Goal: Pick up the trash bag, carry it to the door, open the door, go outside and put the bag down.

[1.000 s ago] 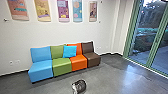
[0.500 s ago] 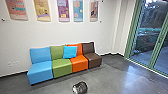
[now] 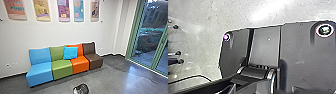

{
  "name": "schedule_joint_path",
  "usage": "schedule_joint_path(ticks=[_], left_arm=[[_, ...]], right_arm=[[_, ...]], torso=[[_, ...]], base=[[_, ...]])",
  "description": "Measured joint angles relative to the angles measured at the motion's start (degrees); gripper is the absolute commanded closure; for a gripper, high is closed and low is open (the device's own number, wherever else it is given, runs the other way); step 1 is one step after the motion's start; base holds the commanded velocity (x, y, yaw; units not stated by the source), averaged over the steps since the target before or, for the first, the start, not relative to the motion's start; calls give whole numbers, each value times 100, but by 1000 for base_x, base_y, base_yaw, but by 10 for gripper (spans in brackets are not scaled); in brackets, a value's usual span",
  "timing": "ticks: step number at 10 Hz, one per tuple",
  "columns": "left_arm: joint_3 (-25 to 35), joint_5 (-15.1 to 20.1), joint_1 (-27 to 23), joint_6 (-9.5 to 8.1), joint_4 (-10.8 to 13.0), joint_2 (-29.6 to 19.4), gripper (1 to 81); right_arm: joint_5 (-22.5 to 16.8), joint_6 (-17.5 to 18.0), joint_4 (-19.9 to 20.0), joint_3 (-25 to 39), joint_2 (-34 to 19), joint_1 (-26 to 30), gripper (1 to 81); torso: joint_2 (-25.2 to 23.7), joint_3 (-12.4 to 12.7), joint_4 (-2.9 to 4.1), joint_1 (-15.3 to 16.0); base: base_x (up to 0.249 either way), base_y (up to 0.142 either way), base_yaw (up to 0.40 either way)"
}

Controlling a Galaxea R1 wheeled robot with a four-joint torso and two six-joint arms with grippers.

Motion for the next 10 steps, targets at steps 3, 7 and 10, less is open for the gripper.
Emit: schedule_joint_path(ticks=[3, 7, 10], left_arm=[[0, 0, 0, 0, 0, 0, 10], [1, -2, 11, 0, 0, 0, 10], [1, -7, 1, 0, 0, 0, 10]], right_arm=[[0, 0, 0, 0, 1, 0, 10], [-2, 0, 0, 0, 0, 11, 10], [2, 0, 0, 0, 4, 13, 10]], torso=[[0, 0, 0, 0], [0, 0, 0, -2], [0, 0, 0, 2]], base=[[134, 20, 0], [134, 0, 0], [125, 0, 0]])
